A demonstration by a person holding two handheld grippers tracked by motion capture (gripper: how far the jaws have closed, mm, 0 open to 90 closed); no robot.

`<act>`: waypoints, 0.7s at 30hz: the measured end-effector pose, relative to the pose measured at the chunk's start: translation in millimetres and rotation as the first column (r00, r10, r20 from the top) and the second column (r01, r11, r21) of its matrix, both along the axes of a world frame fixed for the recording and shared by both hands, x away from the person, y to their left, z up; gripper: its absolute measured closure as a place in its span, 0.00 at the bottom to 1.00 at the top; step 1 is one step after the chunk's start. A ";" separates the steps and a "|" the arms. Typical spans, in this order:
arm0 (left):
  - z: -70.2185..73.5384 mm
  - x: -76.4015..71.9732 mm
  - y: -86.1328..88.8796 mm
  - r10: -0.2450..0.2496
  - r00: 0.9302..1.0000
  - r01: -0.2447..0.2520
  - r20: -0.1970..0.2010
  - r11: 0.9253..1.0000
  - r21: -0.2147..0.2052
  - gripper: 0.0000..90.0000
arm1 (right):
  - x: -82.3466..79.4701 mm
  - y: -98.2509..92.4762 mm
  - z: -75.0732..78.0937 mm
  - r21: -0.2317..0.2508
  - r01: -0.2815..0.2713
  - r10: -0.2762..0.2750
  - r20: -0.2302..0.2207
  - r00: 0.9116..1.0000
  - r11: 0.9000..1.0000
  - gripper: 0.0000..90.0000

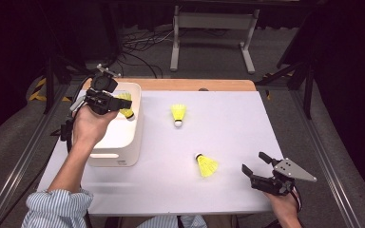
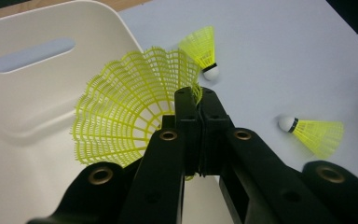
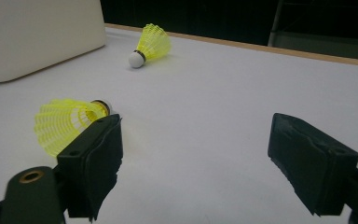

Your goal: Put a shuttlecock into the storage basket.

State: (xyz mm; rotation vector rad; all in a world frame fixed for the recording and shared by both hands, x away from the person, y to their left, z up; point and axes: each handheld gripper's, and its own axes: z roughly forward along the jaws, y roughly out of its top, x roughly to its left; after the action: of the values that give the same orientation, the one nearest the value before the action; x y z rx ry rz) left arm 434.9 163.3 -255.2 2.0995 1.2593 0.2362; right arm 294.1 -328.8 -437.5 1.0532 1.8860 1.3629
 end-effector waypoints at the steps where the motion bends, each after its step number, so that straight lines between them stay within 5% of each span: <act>1: -0.6 0.4 0.5 0.000 1.000 0.000 0.001 1.000 0.002 0.99 | 0.1 0.0 0.0 0.000 0.000 0.000 0.000 1.000 1.000 0.20; 21: -13.9 13.7 3.9 0.035 0.999 -0.035 -0.019 0.999 0.032 0.99 | 0.3 0.1 -0.1 -0.001 -0.001 0.001 -0.004 1.000 1.000 0.20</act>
State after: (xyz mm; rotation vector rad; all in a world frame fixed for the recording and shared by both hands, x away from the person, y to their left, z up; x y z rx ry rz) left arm 448.6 167.2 -269.2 2.1122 1.3126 0.2535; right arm 294.4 -328.7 -437.6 1.0552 1.8895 1.3613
